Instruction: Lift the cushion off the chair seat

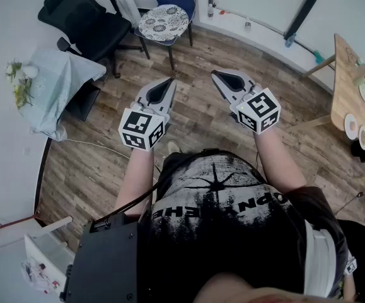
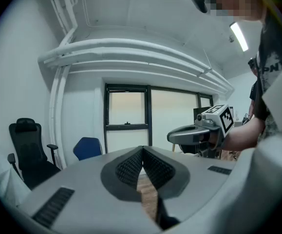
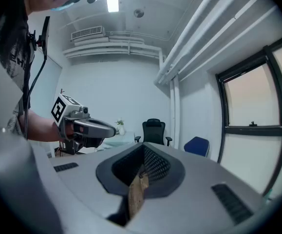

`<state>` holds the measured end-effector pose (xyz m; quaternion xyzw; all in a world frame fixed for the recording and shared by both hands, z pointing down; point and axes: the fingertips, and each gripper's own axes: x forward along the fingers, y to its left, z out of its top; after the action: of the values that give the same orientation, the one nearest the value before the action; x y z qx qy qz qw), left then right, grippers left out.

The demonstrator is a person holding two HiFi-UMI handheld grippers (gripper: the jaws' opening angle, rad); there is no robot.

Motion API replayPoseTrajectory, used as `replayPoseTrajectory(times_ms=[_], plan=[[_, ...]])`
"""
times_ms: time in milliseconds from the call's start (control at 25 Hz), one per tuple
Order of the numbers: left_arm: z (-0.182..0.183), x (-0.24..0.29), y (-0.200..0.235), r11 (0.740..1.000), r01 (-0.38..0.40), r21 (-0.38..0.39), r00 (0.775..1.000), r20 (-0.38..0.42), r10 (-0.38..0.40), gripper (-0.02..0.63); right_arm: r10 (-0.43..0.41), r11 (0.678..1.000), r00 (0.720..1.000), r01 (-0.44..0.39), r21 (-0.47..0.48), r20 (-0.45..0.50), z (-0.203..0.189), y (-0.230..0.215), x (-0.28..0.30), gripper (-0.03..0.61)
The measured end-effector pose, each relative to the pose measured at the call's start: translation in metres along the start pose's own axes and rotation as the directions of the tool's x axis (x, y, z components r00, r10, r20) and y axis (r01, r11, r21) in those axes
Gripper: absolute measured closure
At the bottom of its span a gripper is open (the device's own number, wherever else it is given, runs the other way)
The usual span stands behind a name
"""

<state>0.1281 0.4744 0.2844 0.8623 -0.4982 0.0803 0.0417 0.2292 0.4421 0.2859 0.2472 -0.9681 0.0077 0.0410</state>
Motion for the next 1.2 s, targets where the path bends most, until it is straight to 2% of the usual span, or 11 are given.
replayPoseTrajectory(times_ms=[360,600,800,1200], plan=[[0.003,0.006,-0.001,1.0,0.002,-0.004,1.0,0.001,-0.002,0.598,0.007,1.0,1.0,-0.007,0.011,0.011,0.003,-0.005,-0.001,0.561],[0.006,0.008,0.0,1.0,-0.007,-0.01,1.0,0.015,0.007,0.598,0.024,0.998,0.999,-0.026,0.061,0.032,0.004,-0.006,-0.001,0.56],[-0.006,0.014,-0.006,1.0,0.01,-0.001,1.0,-0.013,-0.01,0.598,0.025,0.998,0.999,-0.026,0.061,0.023,0.0,-0.005,0.001,0.56],[-0.019,0.033,0.031,0.999,0.023,-0.031,0.999,-0.023,-0.023,0.598,0.023,0.998,1.0,-0.022,0.051,-0.017,-0.013,-0.018,0.039,0.56]])
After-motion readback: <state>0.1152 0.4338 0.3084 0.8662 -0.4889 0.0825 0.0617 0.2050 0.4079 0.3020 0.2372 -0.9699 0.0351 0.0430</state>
